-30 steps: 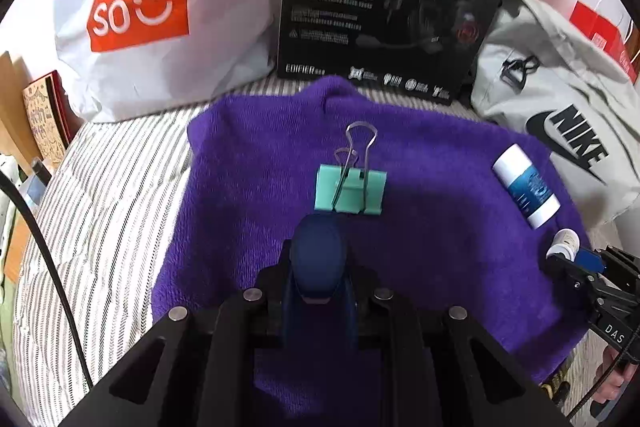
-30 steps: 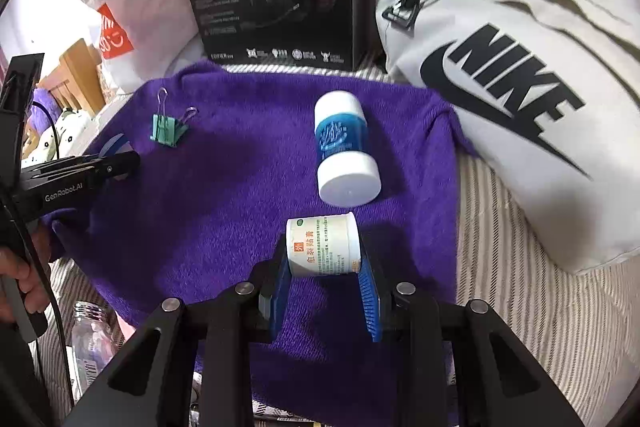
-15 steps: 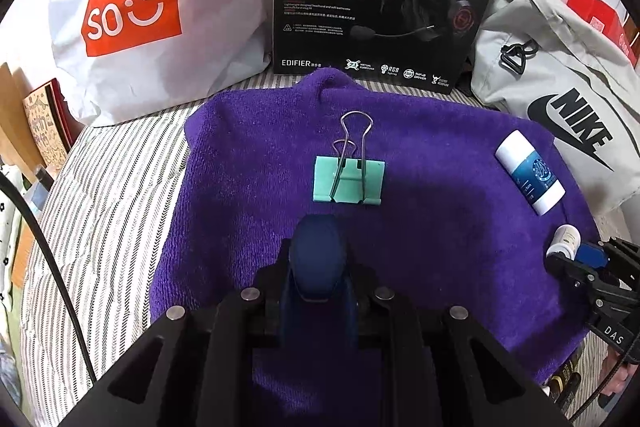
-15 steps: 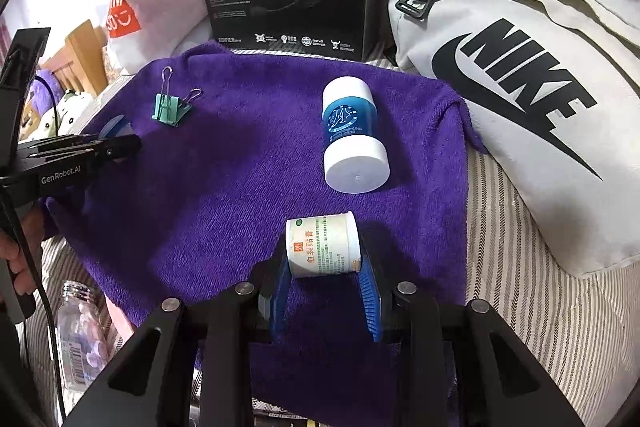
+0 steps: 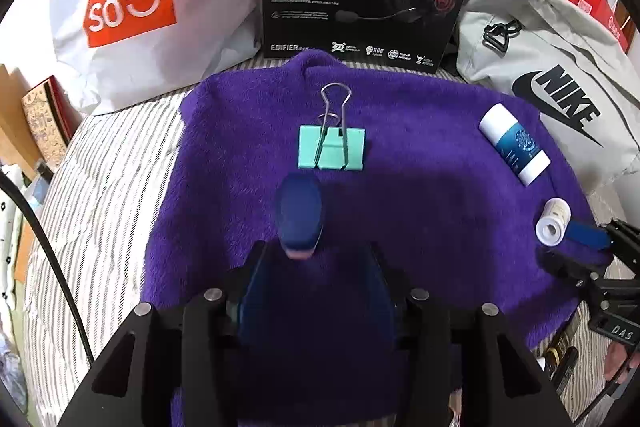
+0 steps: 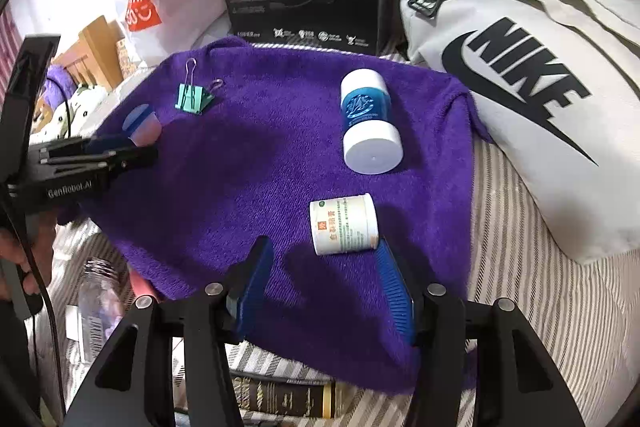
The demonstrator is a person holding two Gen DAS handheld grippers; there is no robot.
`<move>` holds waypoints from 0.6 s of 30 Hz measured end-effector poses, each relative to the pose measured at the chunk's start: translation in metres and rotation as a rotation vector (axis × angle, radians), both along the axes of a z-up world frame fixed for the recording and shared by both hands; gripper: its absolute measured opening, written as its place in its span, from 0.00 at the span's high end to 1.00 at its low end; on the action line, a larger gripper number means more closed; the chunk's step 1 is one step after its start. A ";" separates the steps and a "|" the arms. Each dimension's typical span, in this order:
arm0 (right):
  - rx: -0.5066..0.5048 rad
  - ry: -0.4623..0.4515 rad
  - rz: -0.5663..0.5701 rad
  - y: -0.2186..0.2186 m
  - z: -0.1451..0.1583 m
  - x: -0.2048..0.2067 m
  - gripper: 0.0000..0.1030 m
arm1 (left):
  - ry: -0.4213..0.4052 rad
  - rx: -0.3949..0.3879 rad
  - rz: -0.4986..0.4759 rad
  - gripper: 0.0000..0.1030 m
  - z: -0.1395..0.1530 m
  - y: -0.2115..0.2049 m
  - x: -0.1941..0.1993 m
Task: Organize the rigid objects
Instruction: 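Set the pill jar on the purple towel with the right tool while the left tool places the vial there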
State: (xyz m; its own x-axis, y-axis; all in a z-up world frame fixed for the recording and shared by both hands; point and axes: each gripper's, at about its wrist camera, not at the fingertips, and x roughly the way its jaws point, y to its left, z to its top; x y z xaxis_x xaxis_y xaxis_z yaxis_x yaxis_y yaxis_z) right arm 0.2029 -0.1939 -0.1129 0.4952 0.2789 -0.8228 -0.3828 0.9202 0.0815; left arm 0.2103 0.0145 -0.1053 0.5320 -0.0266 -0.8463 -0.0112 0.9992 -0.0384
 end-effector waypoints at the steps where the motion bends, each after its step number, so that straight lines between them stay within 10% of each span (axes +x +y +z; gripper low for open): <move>1: 0.005 -0.005 -0.013 -0.003 0.004 -0.002 0.48 | -0.002 -0.008 0.010 0.56 0.001 0.002 -0.003; 18: 0.063 -0.042 -0.160 -0.053 0.032 -0.102 0.47 | -0.063 -0.047 -0.023 0.56 0.041 0.004 -0.112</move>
